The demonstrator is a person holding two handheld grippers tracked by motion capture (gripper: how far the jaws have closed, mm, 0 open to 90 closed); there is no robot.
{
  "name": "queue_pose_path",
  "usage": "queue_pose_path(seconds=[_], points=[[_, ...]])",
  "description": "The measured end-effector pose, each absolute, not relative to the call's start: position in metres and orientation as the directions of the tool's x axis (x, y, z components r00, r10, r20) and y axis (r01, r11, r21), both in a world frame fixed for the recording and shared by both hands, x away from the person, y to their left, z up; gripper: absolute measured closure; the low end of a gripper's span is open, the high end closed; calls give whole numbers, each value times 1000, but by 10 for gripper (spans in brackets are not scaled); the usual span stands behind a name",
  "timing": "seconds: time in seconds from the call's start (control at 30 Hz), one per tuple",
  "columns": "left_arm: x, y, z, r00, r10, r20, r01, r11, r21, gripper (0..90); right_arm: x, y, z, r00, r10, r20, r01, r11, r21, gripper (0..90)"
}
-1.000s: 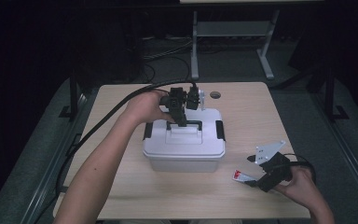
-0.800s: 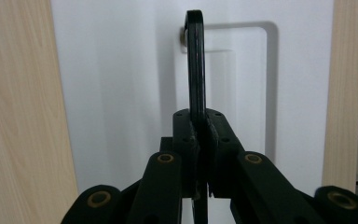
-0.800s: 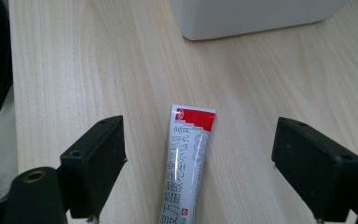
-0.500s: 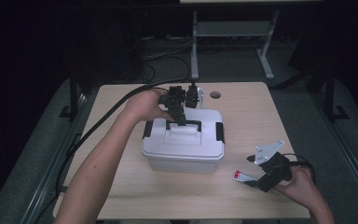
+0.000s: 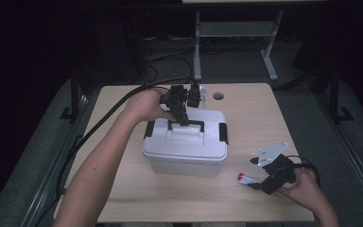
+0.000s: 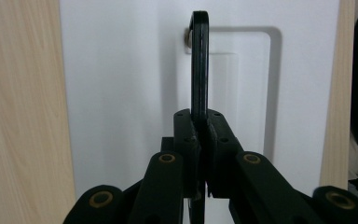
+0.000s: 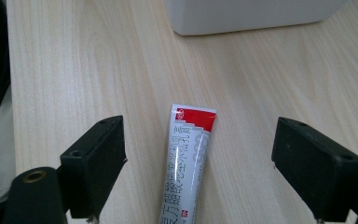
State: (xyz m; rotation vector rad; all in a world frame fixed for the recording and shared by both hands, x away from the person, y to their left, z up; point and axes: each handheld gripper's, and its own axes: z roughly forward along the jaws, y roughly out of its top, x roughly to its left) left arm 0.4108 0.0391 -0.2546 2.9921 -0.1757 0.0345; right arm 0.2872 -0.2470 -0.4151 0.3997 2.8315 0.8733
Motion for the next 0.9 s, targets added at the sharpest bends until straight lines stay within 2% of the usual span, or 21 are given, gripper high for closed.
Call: queue_pose_path(seconds=[0.9], points=[[394, 50, -214, 989, -120, 89, -132, -979, 152, 849, 288, -247, -415, -952, 297, -70, 206, 796, 569, 169]])
